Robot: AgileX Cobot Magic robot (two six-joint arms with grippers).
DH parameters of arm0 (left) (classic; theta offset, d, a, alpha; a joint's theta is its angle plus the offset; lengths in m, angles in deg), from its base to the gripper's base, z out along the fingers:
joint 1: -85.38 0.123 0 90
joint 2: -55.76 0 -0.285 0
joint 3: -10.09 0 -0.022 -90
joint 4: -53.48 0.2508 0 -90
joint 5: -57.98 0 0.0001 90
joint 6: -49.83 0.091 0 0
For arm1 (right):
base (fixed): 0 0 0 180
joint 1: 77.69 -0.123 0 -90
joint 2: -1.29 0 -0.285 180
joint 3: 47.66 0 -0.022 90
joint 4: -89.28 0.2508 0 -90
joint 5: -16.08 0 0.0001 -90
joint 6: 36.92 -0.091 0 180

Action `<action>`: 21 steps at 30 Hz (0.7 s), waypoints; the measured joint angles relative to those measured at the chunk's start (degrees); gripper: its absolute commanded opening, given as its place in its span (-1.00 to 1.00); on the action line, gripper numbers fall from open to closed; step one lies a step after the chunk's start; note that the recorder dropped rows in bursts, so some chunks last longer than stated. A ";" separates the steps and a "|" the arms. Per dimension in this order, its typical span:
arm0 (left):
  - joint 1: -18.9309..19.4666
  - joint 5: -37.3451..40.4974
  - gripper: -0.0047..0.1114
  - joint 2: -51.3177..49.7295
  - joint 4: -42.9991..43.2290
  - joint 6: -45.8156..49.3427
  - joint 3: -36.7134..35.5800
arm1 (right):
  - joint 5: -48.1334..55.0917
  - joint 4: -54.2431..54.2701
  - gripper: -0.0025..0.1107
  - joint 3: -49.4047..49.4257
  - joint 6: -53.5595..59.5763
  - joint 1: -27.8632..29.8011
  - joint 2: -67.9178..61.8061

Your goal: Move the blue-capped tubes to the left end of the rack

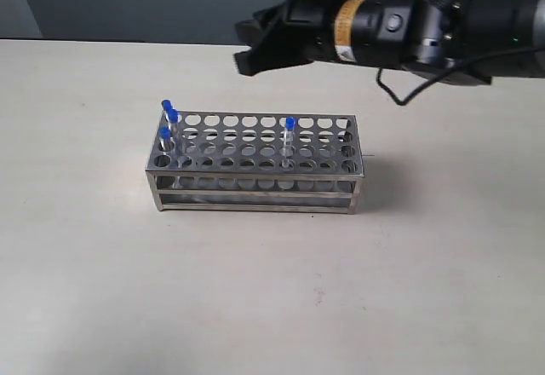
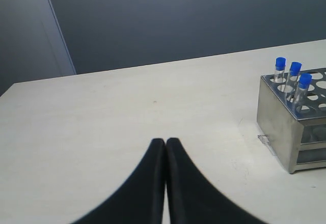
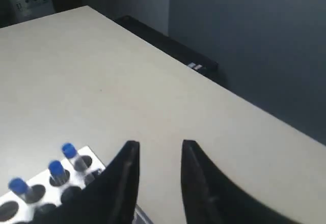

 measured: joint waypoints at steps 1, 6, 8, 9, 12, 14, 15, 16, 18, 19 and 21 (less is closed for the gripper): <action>0.00 0.00 -0.90 0.00 0.00 0.00 0.00 | -1.42 0.14 -0.45 1.76 0.00 1.44 0.50; 0.00 0.00 -0.90 0.00 0.00 0.00 0.00 | -8.96 1.04 -0.17 9.82 0.00 8.10 2.00; 0.00 0.00 -0.90 0.00 0.00 0.00 0.00 | -10.23 1.04 -0.11 11.60 -0.10 8.93 1.88; 0.00 0.00 -0.90 0.00 0.00 0.00 0.00 | -10.42 1.04 -0.11 11.92 -0.10 8.91 1.63; 0.00 0.00 -0.90 0.00 0.00 0.00 0.00 | -11.92 1.04 -0.11 12.38 -0.10 8.91 0.33; 0.00 0.00 -0.90 0.00 0.00 0.00 0.00 | -13.12 0.92 -0.11 12.37 -0.10 8.91 -0.84; 0.00 0.00 -0.90 0.00 0.00 0.00 0.00 | -13.27 0.92 -0.11 12.37 -0.10 8.91 -1.27; 0.00 0.00 -0.90 0.00 0.00 0.00 0.00 | -13.41 0.92 -0.11 12.37 -0.10 8.91 -1.87; 0.00 0.00 -0.90 0.00 0.00 0.00 0.00 | -13.69 0.65 -0.11 12.46 -0.10 8.91 -3.00; 0.00 0.00 -0.90 0.00 0.00 0.00 0.00 | -13.69 0.42 -0.11 12.46 -0.10 8.91 -3.37; 0.00 0.00 -0.90 0.00 0.00 0.00 0.00 | -13.81 -0.26 -0.11 12.46 -0.10 8.52 -3.98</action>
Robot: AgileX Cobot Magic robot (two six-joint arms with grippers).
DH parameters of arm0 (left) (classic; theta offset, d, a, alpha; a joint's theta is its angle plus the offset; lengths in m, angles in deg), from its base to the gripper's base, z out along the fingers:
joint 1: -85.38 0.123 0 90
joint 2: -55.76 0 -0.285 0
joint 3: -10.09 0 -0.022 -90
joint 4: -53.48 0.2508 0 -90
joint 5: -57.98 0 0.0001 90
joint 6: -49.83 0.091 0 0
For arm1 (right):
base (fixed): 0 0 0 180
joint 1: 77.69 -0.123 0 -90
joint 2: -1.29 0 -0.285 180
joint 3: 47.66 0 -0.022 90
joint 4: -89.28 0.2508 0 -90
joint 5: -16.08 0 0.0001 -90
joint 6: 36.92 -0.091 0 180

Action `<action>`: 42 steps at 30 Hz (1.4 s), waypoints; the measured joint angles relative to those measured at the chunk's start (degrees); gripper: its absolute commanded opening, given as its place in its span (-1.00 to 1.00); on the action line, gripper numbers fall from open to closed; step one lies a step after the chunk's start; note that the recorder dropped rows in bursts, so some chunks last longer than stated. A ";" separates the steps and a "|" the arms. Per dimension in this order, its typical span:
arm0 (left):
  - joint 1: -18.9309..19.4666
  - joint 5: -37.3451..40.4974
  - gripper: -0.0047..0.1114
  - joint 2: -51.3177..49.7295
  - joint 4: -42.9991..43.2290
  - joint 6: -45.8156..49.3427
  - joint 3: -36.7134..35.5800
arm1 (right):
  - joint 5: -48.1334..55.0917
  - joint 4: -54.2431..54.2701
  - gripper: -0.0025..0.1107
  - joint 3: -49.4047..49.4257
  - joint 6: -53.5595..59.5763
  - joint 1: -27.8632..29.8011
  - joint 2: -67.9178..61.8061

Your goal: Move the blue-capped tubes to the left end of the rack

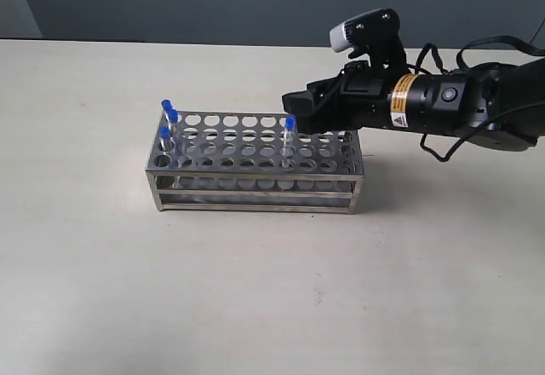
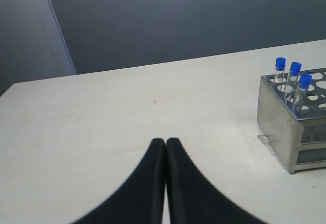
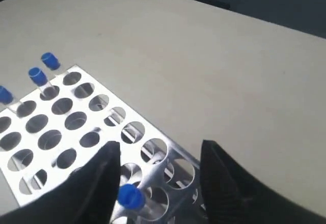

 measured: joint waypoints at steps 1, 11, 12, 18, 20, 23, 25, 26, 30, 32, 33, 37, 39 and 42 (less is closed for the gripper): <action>0.00 0.00 -0.90 0.00 0.00 0.00 0.00 | -0.11 -0.24 -0.11 0.00 0.00 -0.22 -0.12; 0.00 0.00 -0.90 0.00 0.00 0.00 0.00 | -0.26 -2.06 -0.11 0.00 1.43 -1.25 -3.31; 0.00 0.00 -0.90 0.00 0.00 0.00 0.00 | -0.26 -2.06 -0.13 0.00 1.57 -1.25 -3.86; 0.00 0.00 -0.90 0.00 0.00 0.00 0.00 | -0.48 -1.74 -0.82 0.00 2.68 -1.25 -5.61; 0.00 0.00 -0.90 0.00 0.00 0.00 0.00 | -0.48 -1.62 -0.97 0.00 2.93 -1.25 -5.61; 0.00 0.00 -0.90 0.00 0.00 0.00 0.00 | -1.17 -1.62 -0.97 0.00 3.04 -1.25 -5.65; 0.00 0.00 -0.90 0.00 0.00 0.00 0.00 | -1.31 -1.72 -0.97 0.00 3.15 -1.25 -5.20; 0.00 0.00 -0.90 0.00 0.00 0.00 0.00 | -1.31 -1.72 -0.97 0.00 3.15 -1.25 -4.54; 0.00 0.00 -0.90 0.00 0.00 0.00 0.00 | -1.70 -1.83 -0.97 -0.10 3.41 -1.29 0.28; 0.00 0.00 -0.90 0.00 0.00 0.00 0.00 | -1.68 -2.28 -0.97 -0.91 3.40 -1.88 3.24; 0.00 0.00 -0.90 0.00 0.00 0.00 0.00 | -2.26 -2.68 -0.97 -1.58 3.40 -2.58 4.58; 0.00 0.00 -0.90 0.00 0.00 0.00 0.00 | -3.90 -3.20 -0.97 -4.74 3.16 -6.78 7.61; 0.00 0.00 -0.90 0.00 0.00 0.00 0.00 | -3.71 -3.34 -0.97 -6.43 3.16 -9.51 7.80; 0.00 0.00 -0.90 0.00 0.00 0.00 0.00 | -1.44 -3.59 -0.97 -8.42 3.16 -13.52 7.80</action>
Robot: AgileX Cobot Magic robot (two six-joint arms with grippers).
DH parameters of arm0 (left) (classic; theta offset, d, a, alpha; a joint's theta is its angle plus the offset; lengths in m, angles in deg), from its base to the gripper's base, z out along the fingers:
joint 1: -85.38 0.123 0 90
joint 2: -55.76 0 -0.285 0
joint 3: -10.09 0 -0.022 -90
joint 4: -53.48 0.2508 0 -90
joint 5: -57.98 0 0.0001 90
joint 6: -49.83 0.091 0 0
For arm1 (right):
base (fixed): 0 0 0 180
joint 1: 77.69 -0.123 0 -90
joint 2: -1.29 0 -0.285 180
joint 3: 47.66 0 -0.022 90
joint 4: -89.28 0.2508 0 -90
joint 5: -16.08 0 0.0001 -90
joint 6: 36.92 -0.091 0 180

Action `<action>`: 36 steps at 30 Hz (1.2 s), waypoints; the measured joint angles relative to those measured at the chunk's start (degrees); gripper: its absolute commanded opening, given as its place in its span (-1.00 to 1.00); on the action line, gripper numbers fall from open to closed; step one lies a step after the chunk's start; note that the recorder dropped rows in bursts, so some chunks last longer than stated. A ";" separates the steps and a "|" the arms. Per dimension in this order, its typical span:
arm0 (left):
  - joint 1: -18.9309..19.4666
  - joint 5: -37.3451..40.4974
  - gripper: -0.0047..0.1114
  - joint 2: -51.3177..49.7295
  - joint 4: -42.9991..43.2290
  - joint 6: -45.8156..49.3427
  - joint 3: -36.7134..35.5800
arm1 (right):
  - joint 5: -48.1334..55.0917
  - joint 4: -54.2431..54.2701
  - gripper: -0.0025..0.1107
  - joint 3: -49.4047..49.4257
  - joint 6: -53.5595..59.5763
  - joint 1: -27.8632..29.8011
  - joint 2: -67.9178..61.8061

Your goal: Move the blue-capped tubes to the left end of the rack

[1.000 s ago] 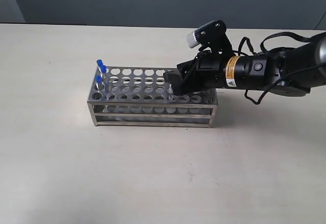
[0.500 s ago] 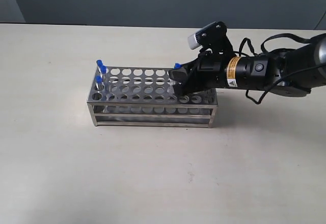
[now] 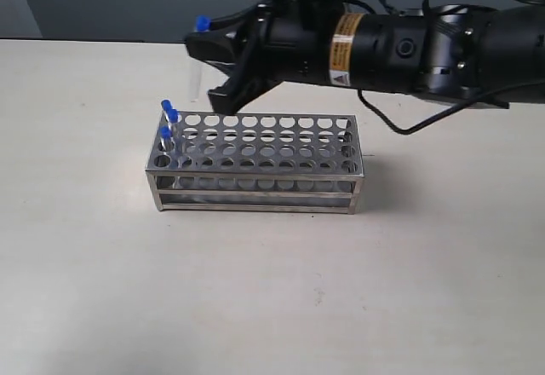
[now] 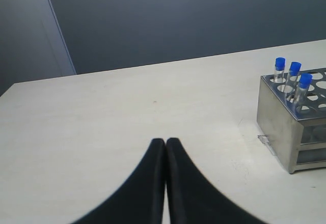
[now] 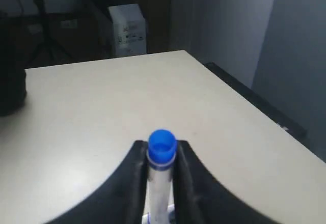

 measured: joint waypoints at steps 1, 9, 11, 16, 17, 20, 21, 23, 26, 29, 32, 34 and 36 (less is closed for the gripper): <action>0.00 0.00 -0.90 0.00 0.00 0.00 0.00 | 0.48 -0.09 -0.97 -0.46 -0.12 -1.08 -0.13; 0.00 0.00 -0.90 0.00 0.00 0.00 0.00 | 2.58 -1.58 -0.97 -2.76 -0.11 -7.17 -5.25; 0.00 0.00 -0.90 0.00 0.00 0.00 0.00 | 2.58 -1.58 -0.97 -3.13 -0.11 -7.52 -6.78; 0.00 0.00 -0.90 0.00 0.00 0.00 0.00 | 2.95 -1.58 -0.97 -4.58 -0.11 -7.67 -10.39; 0.00 0.00 -0.90 0.00 0.00 0.00 0.00 | 2.95 -1.58 -0.97 -4.88 -0.11 -7.67 -10.98; 0.00 0.00 -0.90 0.00 0.00 0.00 0.00 | 2.95 -1.58 -0.97 -6.40 -0.11 -7.67 -12.77; 0.00 0.00 -0.90 0.00 0.00 0.00 0.00 | 2.95 -1.58 -0.97 -6.82 -0.11 -7.67 -13.23; 0.00 0.00 -0.90 0.00 0.00 0.00 0.00 | 3.19 -1.58 -0.97 -7.78 -0.01 -7.67 -14.26; 0.00 0.00 -0.90 0.00 0.00 0.00 0.00 | 4.61 -1.69 -0.97 -9.30 0.14 -7.67 -15.09; 0.00 0.00 -0.90 0.00 0.00 0.00 0.00 | 6.79 -2.22 -0.97 -9.79 0.14 -7.67 -15.43; 0.00 0.00 -0.90 0.00 0.00 0.00 0.00 | 8.66 -2.64 -0.97 -9.79 0.14 -7.67 -15.93; 0.00 0.00 -0.90 0.00 0.00 0.00 0.00 | 8.69 -2.76 -0.97 -9.79 0.14 -7.67 -16.18; 0.00 0.00 -0.90 0.00 0.00 0.00 0.00 | 8.69 -2.87 -0.97 -9.88 0.14 -7.67 -16.91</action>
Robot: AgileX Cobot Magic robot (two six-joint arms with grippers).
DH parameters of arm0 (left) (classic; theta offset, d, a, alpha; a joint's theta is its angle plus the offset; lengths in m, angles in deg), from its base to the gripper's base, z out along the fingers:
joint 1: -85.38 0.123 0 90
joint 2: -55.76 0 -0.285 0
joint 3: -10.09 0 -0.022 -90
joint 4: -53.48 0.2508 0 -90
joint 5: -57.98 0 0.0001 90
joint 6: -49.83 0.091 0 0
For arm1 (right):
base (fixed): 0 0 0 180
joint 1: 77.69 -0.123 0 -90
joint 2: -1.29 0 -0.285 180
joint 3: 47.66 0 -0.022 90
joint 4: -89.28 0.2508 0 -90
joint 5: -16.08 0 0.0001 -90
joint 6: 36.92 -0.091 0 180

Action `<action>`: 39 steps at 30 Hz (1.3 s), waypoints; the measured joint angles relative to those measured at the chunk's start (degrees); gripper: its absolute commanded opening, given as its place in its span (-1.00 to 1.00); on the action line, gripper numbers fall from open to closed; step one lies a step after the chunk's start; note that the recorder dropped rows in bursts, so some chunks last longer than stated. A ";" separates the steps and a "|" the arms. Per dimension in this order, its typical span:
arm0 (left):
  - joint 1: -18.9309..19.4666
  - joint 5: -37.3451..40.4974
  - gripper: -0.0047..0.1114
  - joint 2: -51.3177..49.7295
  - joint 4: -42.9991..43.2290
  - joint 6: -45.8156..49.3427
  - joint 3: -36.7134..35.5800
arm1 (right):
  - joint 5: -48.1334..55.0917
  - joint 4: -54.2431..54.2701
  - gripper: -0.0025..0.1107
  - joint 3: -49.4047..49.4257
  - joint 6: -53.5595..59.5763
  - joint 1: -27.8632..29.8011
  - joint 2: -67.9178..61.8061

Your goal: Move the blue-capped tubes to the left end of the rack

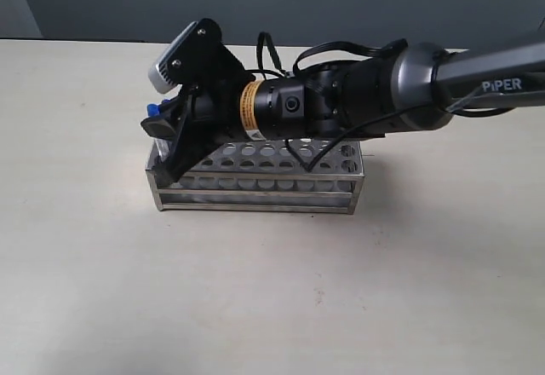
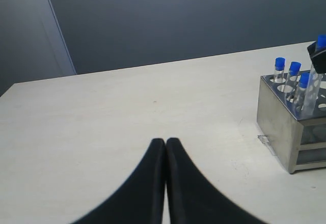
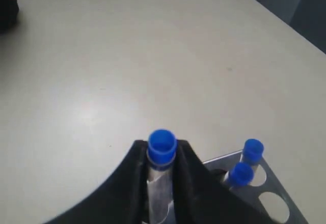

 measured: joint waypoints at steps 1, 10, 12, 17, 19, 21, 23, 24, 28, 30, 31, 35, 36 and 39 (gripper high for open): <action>0.00 0.00 -0.90 0.00 0.00 0.00 0.00 | 0.04 0.00 -0.97 0.00 0.00 0.00 -0.13; 0.00 0.00 -0.90 0.00 0.00 0.00 0.00 | 1.27 -0.11 -0.45 0.00 -0.11 0.00 -1.29; 0.00 0.00 -0.90 0.00 0.00 0.00 0.00 | 1.27 -0.11 -0.49 0.00 -0.11 0.00 -1.29; 0.00 0.00 -0.90 0.00 0.00 0.00 0.00 | 8.18 3.48 -0.96 0.00 -0.11 0.00 3.51; 0.00 0.00 -0.90 0.00 0.00 0.00 0.00 | 11.56 4.67 -0.96 0.00 -0.11 0.68 7.56; 0.00 0.00 -0.90 0.00 0.00 0.00 0.00 | 15.44 5.09 -0.96 0.36 -0.11 2.06 11.71; 0.00 0.00 -0.90 0.00 0.00 0.00 0.00 | 19.07 5.49 -0.96 1.85 -0.11 4.70 16.78; 0.00 0.00 -0.90 0.00 0.00 0.00 0.00 | 20.10 5.74 -0.96 2.85 -0.11 6.08 18.94; 0.00 0.00 -0.90 0.00 0.00 0.00 0.00 | 22.90 6.37 -0.96 10.84 -0.11 14.71 30.87; 0.00 0.00 -0.90 0.00 0.00 0.00 0.00 | 23.71 7.52 -0.96 15.42 -0.11 19.00 36.84; 0.00 0.00 -0.90 0.00 0.00 0.00 0.00 | 23.85 8.56 -0.96 18.10 -0.11 21.24 40.16; 0.00 0.00 -0.90 0.00 0.00 0.00 0.00 | 24.27 10.99 -0.96 28.30 -0.11 26.99 51.84; 0.00 0.00 -0.90 0.00 0.00 0.00 0.00 | 24.27 11.14 -0.96 30.78 -0.11 27.69 54.58; 0.00 0.00 -0.90 0.00 0.00 0.00 0.00 | 25.35 11.52 -0.96 36.36 -0.23 28.32 61.55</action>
